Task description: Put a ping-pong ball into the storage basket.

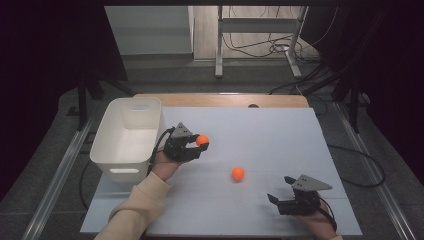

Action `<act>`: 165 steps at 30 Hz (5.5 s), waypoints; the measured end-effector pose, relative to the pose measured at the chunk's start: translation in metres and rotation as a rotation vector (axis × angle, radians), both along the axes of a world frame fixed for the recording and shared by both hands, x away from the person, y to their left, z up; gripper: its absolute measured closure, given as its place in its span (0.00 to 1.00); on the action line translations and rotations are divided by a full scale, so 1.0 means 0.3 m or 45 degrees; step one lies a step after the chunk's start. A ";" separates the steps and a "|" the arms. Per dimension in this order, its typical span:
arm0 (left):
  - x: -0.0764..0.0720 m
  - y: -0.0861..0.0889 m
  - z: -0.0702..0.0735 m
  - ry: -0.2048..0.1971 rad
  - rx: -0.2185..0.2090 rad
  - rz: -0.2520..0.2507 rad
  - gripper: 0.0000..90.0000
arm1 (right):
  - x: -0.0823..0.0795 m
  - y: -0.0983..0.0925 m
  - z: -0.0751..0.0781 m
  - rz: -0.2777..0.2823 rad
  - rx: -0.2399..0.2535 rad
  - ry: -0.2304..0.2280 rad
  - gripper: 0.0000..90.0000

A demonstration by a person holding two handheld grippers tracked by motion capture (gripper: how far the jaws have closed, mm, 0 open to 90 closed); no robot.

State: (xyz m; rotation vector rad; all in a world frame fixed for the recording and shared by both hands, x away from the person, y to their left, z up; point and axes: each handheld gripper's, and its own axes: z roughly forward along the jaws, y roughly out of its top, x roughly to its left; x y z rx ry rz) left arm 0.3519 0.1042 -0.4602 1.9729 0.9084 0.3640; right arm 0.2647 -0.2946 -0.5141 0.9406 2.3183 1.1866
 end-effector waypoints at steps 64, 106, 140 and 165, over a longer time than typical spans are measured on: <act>-0.073 0.061 0.156 -0.129 -0.146 -0.022 0.56 | 0.000 0.000 0.000 -0.003 -0.006 -0.003 0.13; -0.110 0.141 0.238 -0.207 -0.209 0.003 0.56 | 0.000 0.001 -0.001 -0.003 -0.011 -0.003 0.13; -0.126 0.218 0.279 -0.265 -0.244 0.087 0.56 | -0.001 0.000 -0.001 -0.007 -0.011 -0.002 0.13; -0.131 0.263 0.295 -0.284 -0.272 0.131 0.56 | 0.000 0.001 -0.001 -0.008 -0.014 -0.003 0.13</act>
